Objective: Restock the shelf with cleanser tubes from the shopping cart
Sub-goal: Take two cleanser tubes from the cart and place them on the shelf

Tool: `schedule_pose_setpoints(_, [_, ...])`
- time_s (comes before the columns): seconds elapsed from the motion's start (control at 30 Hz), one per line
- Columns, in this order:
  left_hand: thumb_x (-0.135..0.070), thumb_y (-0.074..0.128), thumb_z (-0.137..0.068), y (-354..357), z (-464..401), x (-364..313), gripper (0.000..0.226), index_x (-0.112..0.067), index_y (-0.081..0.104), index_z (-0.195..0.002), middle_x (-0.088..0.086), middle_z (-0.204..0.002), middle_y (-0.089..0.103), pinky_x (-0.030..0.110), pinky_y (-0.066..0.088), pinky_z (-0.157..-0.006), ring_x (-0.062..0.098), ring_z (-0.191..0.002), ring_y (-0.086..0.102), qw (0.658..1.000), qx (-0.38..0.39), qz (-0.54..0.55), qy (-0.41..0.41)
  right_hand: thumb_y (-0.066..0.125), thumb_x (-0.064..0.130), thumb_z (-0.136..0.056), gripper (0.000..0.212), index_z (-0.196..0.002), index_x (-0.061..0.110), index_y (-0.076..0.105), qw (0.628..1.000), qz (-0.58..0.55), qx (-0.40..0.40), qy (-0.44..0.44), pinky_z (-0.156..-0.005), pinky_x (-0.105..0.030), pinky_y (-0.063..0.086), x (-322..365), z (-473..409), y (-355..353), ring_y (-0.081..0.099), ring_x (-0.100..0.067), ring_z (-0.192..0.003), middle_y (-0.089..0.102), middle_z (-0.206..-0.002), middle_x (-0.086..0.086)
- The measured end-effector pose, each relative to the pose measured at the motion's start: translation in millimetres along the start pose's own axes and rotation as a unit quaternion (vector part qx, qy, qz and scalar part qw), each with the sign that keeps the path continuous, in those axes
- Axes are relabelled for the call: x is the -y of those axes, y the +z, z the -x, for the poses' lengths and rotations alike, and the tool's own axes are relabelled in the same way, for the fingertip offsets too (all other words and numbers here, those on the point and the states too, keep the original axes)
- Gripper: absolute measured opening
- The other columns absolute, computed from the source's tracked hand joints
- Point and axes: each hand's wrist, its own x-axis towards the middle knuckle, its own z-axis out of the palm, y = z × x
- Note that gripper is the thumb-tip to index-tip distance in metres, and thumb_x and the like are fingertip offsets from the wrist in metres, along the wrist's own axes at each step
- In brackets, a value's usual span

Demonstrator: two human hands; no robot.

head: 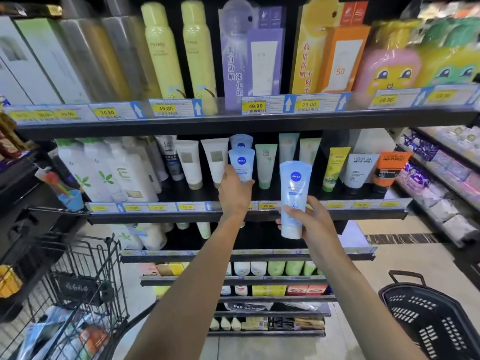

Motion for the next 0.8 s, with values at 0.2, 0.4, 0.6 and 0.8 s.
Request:
schedule_pose_setpoints(0.2, [-0.034, 0.083, -0.085, 3.9, -9.2, 2.4, 0.049, -0.008, 0.051, -0.112, 0.012, -0.110, 0.067, 0.038, 0.051, -0.075, 0.032, -0.100, 0.066, 1.000, 0.016, 0.001, -0.020, 0.074, 0.009, -0.093, 0.037, -0.126, 0.013, 0.060, 1.000, 0.002, 0.002, 0.006, -0.086, -0.051, 0.062, -2.5, 6.4, -4.8, 0.076, -0.035, -0.088, 0.076, -0.111, -0.017])
schedule_pose_setpoints(0.4, [-0.033, 0.083, -0.086, 6.1, -16.0, 0.9, 0.050, -0.009, 0.051, -0.115, 0.013, -0.115, 0.066, 0.040, 0.051, -0.077, 0.032, -0.106, 0.064, 0.999, 0.026, -0.005, -0.023, 0.073, 0.008, -0.093, 0.039, -0.129, 0.015, 0.060, 1.000, -0.011, 0.008, 0.015, -0.087, -0.051, 0.061, -4.0, 8.6, -7.0, 0.076, -0.035, -0.092, 0.075, -0.113, -0.017])
schedule_pose_setpoints(0.6, [-0.037, 0.083, -0.085, 5.3, -17.4, 3.6, 0.051, -0.009, 0.051, -0.114, 0.013, -0.113, 0.067, 0.043, 0.054, -0.079, 0.036, -0.105, 0.065, 0.999, 0.032, -0.014, -0.024, 0.080, 0.012, -0.088, 0.046, -0.128, 0.018, 0.060, 1.000, 0.017, -0.007, 0.007, -0.093, -0.055, 0.059, -7.0, 9.3, -0.9, 0.077, -0.034, -0.093, 0.075, -0.114, -0.012])
schedule_pose_setpoints(0.8, [-0.046, 0.081, -0.083, -3.9, -14.7, 13.6, 0.054, -0.010, 0.051, -0.111, 0.012, -0.110, 0.067, 0.045, 0.057, -0.081, 0.035, -0.102, 0.066, 0.996, 0.065, -0.053, -0.012, 0.082, 0.015, -0.087, 0.039, -0.122, 0.021, 0.063, 0.999, 0.029, -0.034, -0.016, -0.091, -0.053, 0.060, 1.2, 4.9, 19.3, 0.078, -0.027, -0.093, 0.076, -0.110, -0.002])
